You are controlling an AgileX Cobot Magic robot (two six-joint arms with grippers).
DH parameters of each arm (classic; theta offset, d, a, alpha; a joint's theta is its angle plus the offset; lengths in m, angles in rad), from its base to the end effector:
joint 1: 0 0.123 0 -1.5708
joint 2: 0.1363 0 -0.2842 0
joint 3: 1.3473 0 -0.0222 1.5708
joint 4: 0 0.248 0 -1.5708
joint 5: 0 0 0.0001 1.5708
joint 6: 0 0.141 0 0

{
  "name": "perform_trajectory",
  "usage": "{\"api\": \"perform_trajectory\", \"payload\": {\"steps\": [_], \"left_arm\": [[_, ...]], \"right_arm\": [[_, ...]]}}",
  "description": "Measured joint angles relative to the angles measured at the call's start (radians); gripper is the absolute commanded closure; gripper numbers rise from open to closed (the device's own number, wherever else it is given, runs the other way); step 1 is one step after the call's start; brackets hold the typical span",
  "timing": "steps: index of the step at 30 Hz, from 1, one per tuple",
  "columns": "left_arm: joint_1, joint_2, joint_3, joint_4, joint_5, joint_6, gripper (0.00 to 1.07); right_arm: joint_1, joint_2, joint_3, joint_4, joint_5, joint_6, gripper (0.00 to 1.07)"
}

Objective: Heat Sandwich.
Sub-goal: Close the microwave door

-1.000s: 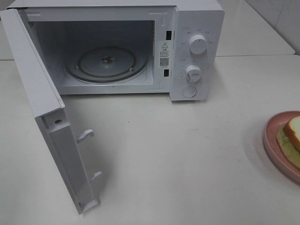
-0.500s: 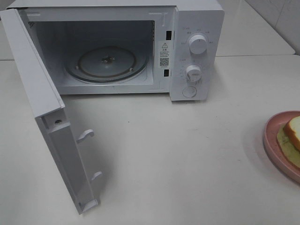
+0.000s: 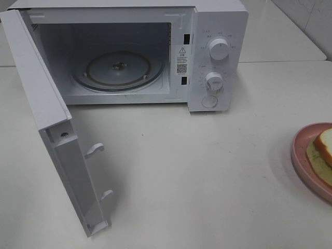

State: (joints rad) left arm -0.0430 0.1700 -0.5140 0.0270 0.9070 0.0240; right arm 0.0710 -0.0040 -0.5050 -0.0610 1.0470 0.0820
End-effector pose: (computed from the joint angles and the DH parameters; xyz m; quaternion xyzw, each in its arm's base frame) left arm 0.0704 0.0000 0.2679 0.0302 0.8532 0.0085 0.5206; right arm 0.0382 -0.0047 0.2568 0.0058 0.8468 0.0102 0.5317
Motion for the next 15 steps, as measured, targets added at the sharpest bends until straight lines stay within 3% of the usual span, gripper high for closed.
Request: {"api": "perform_trajectory", "payload": {"steps": [2, 6, 7, 15], "left_arm": [[0.000, 0.042, 0.000, 0.000, -0.034, 0.000, 0.36], [0.000, 0.159, 0.000, 0.003, -0.114, 0.000, 0.63], [0.000, 0.159, 0.000, 0.003, -0.114, 0.000, 0.63], [0.000, 0.364, 0.001, 0.003, -0.289, 0.000, 1.06]], "right_arm": [[0.000, 0.000, 0.000, 0.000, 0.000, 0.000, 0.31], [0.000, 0.000, 0.000, 0.000, 0.000, 0.000, 0.31], [0.000, 0.000, 0.000, 0.000, 0.000, 0.000, 0.31], [0.000, 0.000, 0.000, 0.000, 0.000, 0.000, 0.31]]}}
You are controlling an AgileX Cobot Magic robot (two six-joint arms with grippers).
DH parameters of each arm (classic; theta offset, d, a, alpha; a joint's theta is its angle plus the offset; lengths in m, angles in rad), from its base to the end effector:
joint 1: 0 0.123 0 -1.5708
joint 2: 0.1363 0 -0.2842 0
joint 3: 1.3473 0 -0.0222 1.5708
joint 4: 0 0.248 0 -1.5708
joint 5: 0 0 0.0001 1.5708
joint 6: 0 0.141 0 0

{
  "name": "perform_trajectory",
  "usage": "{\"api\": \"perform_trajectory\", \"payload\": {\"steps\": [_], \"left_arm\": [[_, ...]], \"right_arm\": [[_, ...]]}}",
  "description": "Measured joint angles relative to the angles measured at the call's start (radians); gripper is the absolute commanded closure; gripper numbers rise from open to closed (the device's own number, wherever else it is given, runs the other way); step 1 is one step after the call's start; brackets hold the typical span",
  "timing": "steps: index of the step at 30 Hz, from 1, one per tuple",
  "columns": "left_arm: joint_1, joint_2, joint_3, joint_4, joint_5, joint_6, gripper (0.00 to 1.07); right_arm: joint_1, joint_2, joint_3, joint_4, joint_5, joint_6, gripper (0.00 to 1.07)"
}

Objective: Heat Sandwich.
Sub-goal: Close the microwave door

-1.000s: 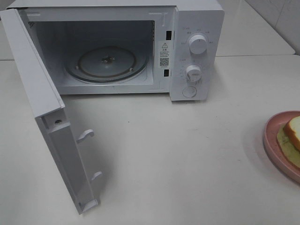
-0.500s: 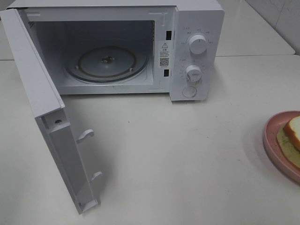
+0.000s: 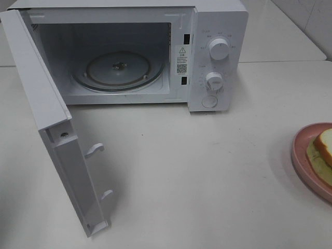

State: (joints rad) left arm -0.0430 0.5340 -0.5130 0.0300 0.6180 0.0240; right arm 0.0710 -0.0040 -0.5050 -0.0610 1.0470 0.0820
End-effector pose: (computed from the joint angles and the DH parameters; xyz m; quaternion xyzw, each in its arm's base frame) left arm 0.1433 -0.0037 0.2641 0.0357 0.8722 0.0089 0.4878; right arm 0.0382 -0.0047 0.2568 0.0058 0.8468 0.0102 0.5317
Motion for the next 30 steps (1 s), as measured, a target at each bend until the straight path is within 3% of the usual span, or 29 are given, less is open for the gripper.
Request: {"api": "perform_trajectory", "payload": {"steps": [19, 22, 28, 30], "left_arm": [[0.000, 0.365, 0.227, 0.010, -0.884, 0.000, 1.06], [0.000, 0.451, 0.254, 0.057, -1.054, -0.001, 1.06], [0.000, 0.557, 0.267, 0.154, -1.197, -0.010, 1.06], [0.000, 0.614, 0.268, 0.236, -1.275, -0.054, 1.06]], "right_arm": [[0.000, 0.000, 0.000, 0.000, 0.000, 0.000, 0.31], [0.000, 0.000, 0.000, 0.000, 0.000, 0.000, 0.31], [0.000, 0.000, 0.000, 0.000, 0.000, 0.000, 0.31], [0.000, 0.000, 0.000, 0.000, 0.000, 0.000, 0.31]]}}
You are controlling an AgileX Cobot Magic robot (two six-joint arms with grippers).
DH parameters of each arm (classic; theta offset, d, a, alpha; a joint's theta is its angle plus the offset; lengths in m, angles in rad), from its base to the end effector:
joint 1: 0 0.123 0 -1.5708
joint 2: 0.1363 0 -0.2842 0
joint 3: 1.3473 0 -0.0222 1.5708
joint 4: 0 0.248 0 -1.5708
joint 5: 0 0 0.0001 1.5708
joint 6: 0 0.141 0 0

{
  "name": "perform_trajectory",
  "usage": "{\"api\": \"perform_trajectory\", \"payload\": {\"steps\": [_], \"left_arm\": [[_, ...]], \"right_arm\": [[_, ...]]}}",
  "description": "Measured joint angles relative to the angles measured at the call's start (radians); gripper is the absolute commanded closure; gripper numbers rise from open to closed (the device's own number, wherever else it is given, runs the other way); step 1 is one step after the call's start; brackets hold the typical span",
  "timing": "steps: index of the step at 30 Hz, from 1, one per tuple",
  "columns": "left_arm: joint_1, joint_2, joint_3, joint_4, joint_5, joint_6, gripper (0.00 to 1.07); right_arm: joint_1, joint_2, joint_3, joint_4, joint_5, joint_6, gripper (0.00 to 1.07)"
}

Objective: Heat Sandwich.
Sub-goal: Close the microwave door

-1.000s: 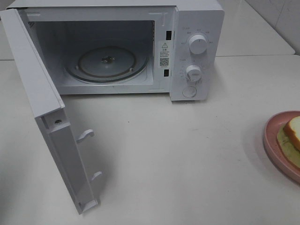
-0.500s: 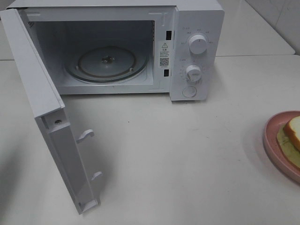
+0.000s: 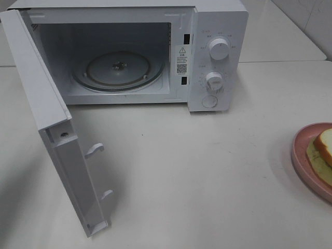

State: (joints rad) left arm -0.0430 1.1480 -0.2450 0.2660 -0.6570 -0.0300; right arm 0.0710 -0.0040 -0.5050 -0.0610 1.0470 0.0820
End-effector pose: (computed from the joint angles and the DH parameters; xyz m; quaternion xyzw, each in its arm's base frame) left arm 0.2416 -0.0330 0.2057 0.1373 0.7534 -0.0170 0.6429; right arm 0.0382 -0.0047 0.2568 0.0058 0.8468 0.0102 0.5317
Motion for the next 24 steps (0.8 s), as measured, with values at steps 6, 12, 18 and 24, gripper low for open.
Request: {"api": "perform_trajectory", "payload": {"steps": [6, 12, 18, 24], "left_arm": [[-0.002, 0.115, 0.001, 0.141, -0.172, -0.085, 1.06], [-0.065, 0.211, -0.007, 0.150, -0.246, -0.092, 1.06], [-0.160, 0.264, -0.024, 0.069, -0.249, -0.046, 1.06], [-0.291, 0.334, -0.032, -0.070, -0.278, 0.012, 1.06]], "right_arm": [[0.000, 0.000, 0.000, 0.000, 0.000, 0.000, 0.31], [0.000, 0.000, 0.000, 0.000, 0.000, 0.000, 0.31], [0.000, 0.000, 0.000, 0.000, 0.000, 0.000, 0.31], [0.000, 0.000, 0.000, 0.000, 0.000, 0.000, 0.31]]}}
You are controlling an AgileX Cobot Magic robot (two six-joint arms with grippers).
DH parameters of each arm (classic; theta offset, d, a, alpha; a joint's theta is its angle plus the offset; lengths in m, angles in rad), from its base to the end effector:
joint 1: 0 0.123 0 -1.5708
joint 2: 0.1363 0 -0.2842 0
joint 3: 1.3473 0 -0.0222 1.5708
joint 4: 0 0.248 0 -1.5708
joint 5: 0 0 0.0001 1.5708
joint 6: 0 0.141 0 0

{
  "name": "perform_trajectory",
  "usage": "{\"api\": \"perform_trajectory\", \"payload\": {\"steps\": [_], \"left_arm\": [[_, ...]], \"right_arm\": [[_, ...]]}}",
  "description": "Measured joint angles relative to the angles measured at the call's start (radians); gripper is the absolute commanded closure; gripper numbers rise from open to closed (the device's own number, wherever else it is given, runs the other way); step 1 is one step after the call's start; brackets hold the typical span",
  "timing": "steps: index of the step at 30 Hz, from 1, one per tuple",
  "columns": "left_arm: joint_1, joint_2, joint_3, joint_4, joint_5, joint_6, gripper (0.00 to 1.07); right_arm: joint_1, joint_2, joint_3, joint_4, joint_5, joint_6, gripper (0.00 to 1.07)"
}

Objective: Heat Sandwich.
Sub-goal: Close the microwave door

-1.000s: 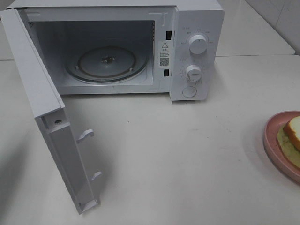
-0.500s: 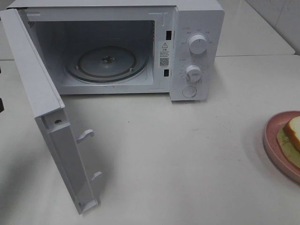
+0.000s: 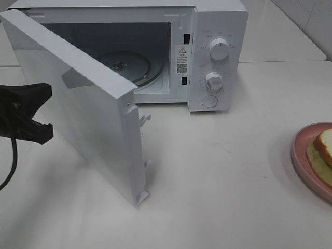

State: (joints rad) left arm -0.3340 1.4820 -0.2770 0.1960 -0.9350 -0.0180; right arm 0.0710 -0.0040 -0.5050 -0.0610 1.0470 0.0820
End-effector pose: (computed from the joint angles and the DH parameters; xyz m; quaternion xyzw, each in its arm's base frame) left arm 0.2560 -0.1122 0.1669 0.2142 0.7405 -0.1344 0.6226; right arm 0.0382 -0.0047 0.2568 0.0058 0.8468 0.0102 0.5317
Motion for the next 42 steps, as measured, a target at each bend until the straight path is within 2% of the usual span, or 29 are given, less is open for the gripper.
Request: {"api": "perform_trajectory", "payload": {"steps": [3, 6, 7, 8, 12, 17, 19, 26, 42], "left_arm": [[-0.037, 0.017, -0.007, -0.048, -0.001, 0.012, 1.06], [-0.120, 0.054, -0.035, -0.151, -0.002, 0.050, 1.06], [-0.120, 0.054, -0.035, -0.151, -0.002, 0.050, 1.06], [-0.162, 0.076, -0.055, -0.215, -0.005, 0.073, 1.06], [-0.246, 0.128, -0.110, -0.338, -0.007, 0.123, 1.06], [-0.285, 0.157, -0.149, -0.385, -0.007, 0.146, 1.06], [-0.313, 0.189, -0.195, -0.421, -0.007, 0.165, 1.06], [-0.340, 0.259, -0.324, -0.469, 0.026, 0.175, 1.06], [-0.340, 0.395, -0.542, -0.490, 0.083, 0.175, 1.06]], "right_arm": [[0.000, 0.000, 0.000, 0.000, 0.000, 0.000, 0.31], [0.000, 0.000, 0.000, 0.000, 0.000, 0.000, 0.31], [0.000, 0.000, 0.000, 0.000, 0.000, 0.000, 0.31], [0.000, 0.000, 0.000, 0.000, 0.000, 0.000, 0.31], [0.000, 0.000, 0.000, 0.000, 0.000, 0.000, 0.31], [0.000, 0.000, 0.000, 0.000, 0.000, 0.000, 0.31], [0.000, 0.000, 0.000, 0.000, 0.000, 0.000, 0.31], [0.000, 0.000, 0.000, 0.000, 0.000, 0.000, 0.31], [0.000, 0.000, 0.000, 0.000, 0.000, 0.000, 0.31]]}}
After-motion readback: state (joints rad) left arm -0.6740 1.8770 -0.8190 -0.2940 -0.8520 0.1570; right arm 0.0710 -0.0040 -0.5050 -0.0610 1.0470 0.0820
